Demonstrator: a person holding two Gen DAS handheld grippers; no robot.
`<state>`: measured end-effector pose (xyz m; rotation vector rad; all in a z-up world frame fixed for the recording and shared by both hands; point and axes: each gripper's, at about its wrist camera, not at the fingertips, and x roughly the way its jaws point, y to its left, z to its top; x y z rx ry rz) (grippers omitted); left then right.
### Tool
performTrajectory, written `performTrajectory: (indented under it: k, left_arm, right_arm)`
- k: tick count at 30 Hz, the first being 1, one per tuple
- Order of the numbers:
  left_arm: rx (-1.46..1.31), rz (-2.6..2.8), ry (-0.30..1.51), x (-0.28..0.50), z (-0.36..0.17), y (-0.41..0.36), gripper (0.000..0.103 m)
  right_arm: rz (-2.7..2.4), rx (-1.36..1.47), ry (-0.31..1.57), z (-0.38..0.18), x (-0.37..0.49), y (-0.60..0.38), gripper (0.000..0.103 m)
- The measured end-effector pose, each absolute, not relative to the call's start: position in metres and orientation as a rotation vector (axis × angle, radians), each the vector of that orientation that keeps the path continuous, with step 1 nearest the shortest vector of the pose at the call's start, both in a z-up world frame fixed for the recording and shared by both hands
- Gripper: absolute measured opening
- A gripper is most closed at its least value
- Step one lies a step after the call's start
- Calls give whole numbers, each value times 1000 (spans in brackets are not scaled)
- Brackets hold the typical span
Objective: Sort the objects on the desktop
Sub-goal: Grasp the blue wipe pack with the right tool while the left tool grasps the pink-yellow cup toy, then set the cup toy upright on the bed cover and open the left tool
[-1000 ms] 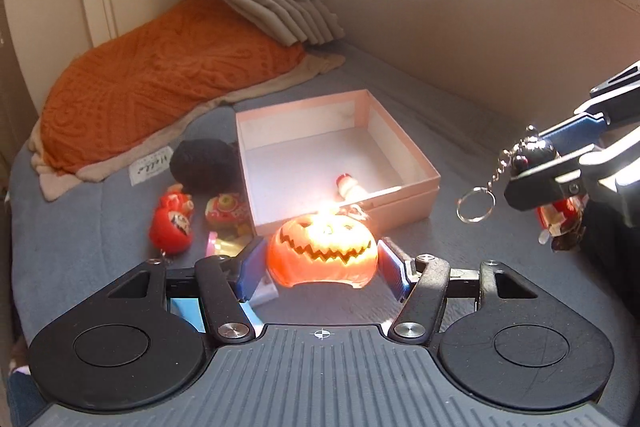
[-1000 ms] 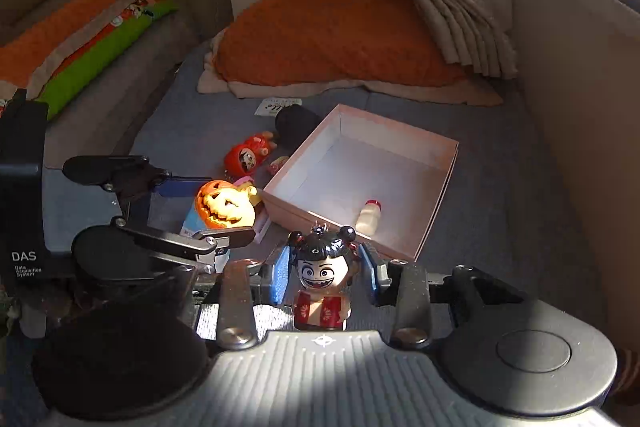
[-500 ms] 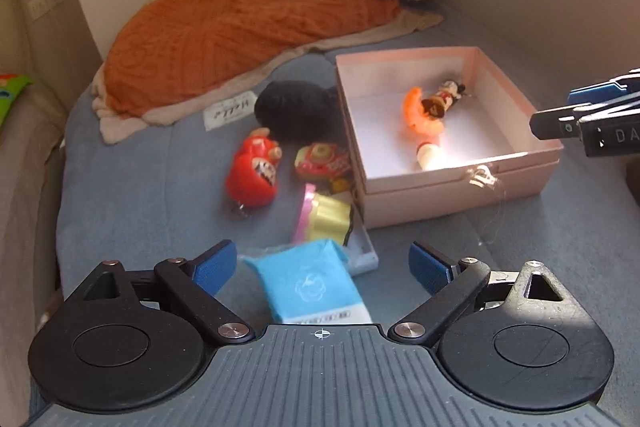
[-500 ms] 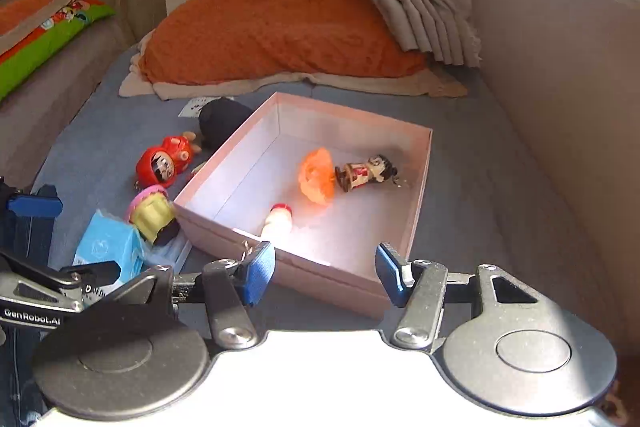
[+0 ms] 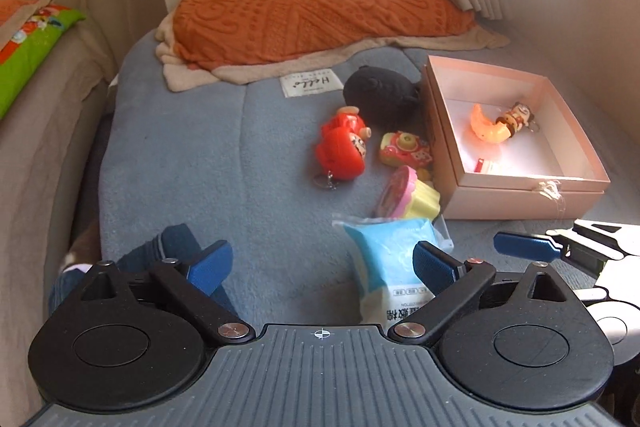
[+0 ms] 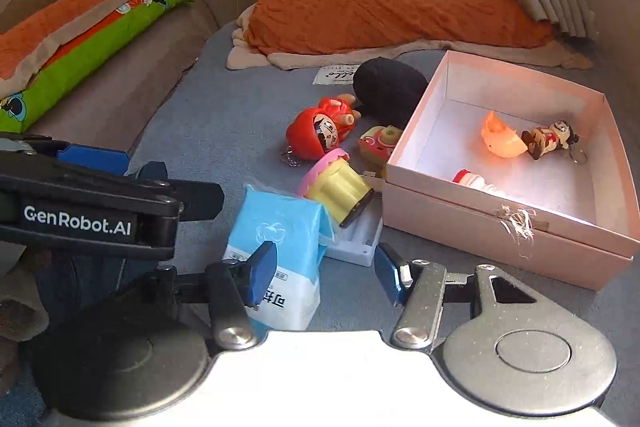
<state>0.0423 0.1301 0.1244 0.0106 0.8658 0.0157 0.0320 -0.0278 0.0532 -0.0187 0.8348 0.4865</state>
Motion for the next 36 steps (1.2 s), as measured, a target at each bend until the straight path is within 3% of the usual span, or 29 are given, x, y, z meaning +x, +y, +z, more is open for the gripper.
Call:
performTrajectory:
  k: [3,4,5,6,7,10,18,21,24,27,29,33,36]
  left_arm:
    - [-25,48,856,50,125,144,100]
    - [-38,59,859,54,125,148,100]
    - [-47,59,862,56,124,150,100]
    - [-50,55,863,56,124,150,100]
    - [-50,43,862,56,124,150,100]
    - [-47,-19,854,56,122,142,100]
    - [100,-165,846,72,95,87,99]
    - [149,-163,860,89,80,65,87]
    - [153,-173,885,106,69,52,86]
    - [175,-160,888,115,63,45,80]
    - [185,-148,889,115,63,44,57]
    - [206,-146,876,106,70,48,53]
    - [247,-146,848,95,77,50,51]
  right_arm:
    - [504,11,889,48,34,-10,86]
    - [503,4,904,43,35,-4,86]
    - [494,-10,913,38,37,2,86]
    - [486,-26,924,33,39,7,75]
    - [499,-34,947,30,41,8,52]
    - [525,-50,992,34,36,-1,49]
    - [338,-285,969,44,-17,-86,49]
    - [286,-270,962,50,-27,-114,52]
    - [284,-230,959,51,-32,-125,65]
    - [302,-265,947,43,-37,-120,68]
    - [335,-294,931,41,-42,-114,69]
    - [361,-351,885,39,-52,-106,78]
    - [346,-352,890,37,-51,-108,78]
